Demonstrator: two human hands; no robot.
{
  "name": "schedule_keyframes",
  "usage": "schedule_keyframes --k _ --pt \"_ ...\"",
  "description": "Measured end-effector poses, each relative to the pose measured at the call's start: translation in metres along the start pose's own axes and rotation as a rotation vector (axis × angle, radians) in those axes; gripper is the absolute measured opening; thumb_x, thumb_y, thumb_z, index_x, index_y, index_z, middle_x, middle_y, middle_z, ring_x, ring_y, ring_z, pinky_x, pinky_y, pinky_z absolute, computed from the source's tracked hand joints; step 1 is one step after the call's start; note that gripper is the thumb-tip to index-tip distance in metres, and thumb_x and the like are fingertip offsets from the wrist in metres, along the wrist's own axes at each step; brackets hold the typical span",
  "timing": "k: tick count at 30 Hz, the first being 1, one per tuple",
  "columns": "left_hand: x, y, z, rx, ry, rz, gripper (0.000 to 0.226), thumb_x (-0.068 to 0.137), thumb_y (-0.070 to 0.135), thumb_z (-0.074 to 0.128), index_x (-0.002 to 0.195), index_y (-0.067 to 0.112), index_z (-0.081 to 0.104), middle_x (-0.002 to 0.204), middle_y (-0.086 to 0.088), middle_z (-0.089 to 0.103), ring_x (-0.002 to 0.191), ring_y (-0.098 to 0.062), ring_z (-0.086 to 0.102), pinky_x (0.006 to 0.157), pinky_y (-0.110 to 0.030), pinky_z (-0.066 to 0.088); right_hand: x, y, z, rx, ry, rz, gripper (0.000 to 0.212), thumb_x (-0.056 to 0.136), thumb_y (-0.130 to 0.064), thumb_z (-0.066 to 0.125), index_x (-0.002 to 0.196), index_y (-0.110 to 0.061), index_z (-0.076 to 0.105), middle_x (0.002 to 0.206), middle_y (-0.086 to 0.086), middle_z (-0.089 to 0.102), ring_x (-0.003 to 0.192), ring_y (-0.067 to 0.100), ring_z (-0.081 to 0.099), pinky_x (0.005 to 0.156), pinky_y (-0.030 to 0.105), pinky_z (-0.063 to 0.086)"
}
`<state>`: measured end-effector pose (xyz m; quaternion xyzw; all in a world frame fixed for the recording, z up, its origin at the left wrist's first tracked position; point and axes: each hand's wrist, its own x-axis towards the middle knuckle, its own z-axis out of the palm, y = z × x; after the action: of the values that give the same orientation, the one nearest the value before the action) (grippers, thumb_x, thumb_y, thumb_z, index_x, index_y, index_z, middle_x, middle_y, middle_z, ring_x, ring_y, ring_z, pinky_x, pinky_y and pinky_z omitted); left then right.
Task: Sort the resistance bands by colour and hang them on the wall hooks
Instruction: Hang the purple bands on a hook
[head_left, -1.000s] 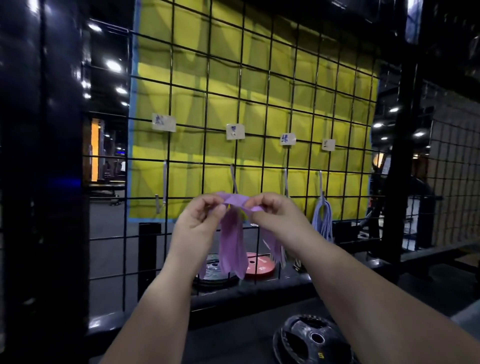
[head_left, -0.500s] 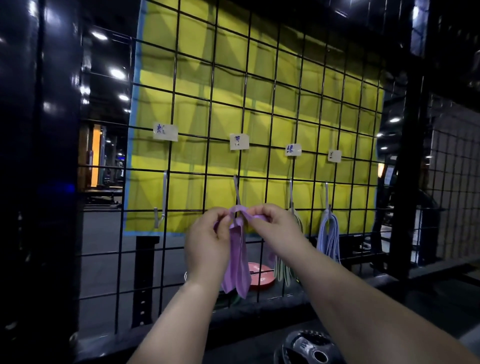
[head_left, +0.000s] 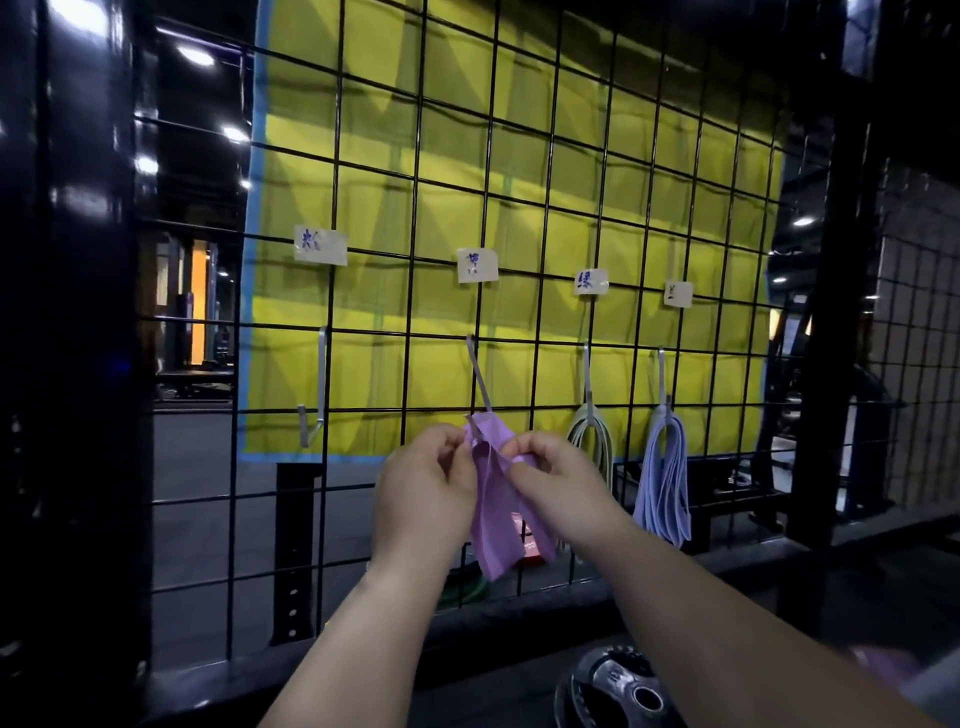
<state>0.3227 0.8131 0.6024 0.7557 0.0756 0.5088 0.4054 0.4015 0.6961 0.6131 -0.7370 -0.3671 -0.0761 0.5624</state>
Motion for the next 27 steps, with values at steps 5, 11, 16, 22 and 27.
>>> schedule_keyframes --k 5,11,16,22,27 --pt "0.006 -0.004 0.002 -0.043 -0.056 0.048 0.031 0.083 0.039 0.051 0.113 0.041 0.059 0.101 0.011 0.065 0.098 -0.013 0.062 0.082 -0.034 0.053 -0.003 0.0 0.002 0.126 -0.019 -0.032 0.022 0.071 -0.039 0.058 0.078 -0.02 0.067 0.095 0.007 0.062 0.088 0.02 0.06 0.084 0.039 0.048" --pt "0.013 0.008 -0.001 -0.113 -0.048 0.077 0.016 0.093 0.026 0.057 0.095 0.03 0.072 0.092 0.018 0.067 0.092 -0.003 0.061 0.073 -0.015 0.044 -0.001 0.001 0.002 0.233 -0.058 0.015 0.024 0.079 -0.054 0.052 0.078 -0.032 0.059 0.08 -0.005 0.057 0.083 0.019 0.054 0.09 0.047 0.046" --pt "0.015 0.015 -0.01 -0.447 -0.132 -0.092 0.013 0.092 0.023 0.06 0.09 0.024 0.073 0.089 0.014 0.073 0.088 -0.003 0.067 0.077 -0.017 0.051 0.002 -0.003 0.007 0.379 -0.113 0.062 0.021 0.097 -0.034 0.051 0.109 -0.017 0.054 0.097 0.002 0.06 0.09 0.018 0.058 0.095 0.044 0.047" --pt "0.019 0.023 -0.022 -0.769 -0.233 -0.3 0.015 0.092 0.022 0.057 0.087 0.017 0.07 0.084 -0.01 0.072 0.07 -0.02 0.066 0.06 -0.029 0.053 -0.001 -0.008 0.016 0.41 -0.182 0.127 0.04 0.098 -0.043 0.043 0.109 -0.012 0.065 0.09 -0.003 0.068 0.097 0.021 0.065 0.098 0.044 0.049" --pt "0.024 0.023 -0.025 -0.834 -0.285 -0.344 0.017 0.088 0.028 0.058 0.09 0.013 0.067 0.08 -0.011 0.068 0.064 -0.021 0.062 0.06 -0.031 0.052 -0.001 -0.014 0.026 0.473 -0.2 0.197 0.039 0.097 -0.051 0.041 0.115 -0.025 0.065 0.105 -0.002 0.071 0.102 0.02 0.064 0.098 0.044 0.047"
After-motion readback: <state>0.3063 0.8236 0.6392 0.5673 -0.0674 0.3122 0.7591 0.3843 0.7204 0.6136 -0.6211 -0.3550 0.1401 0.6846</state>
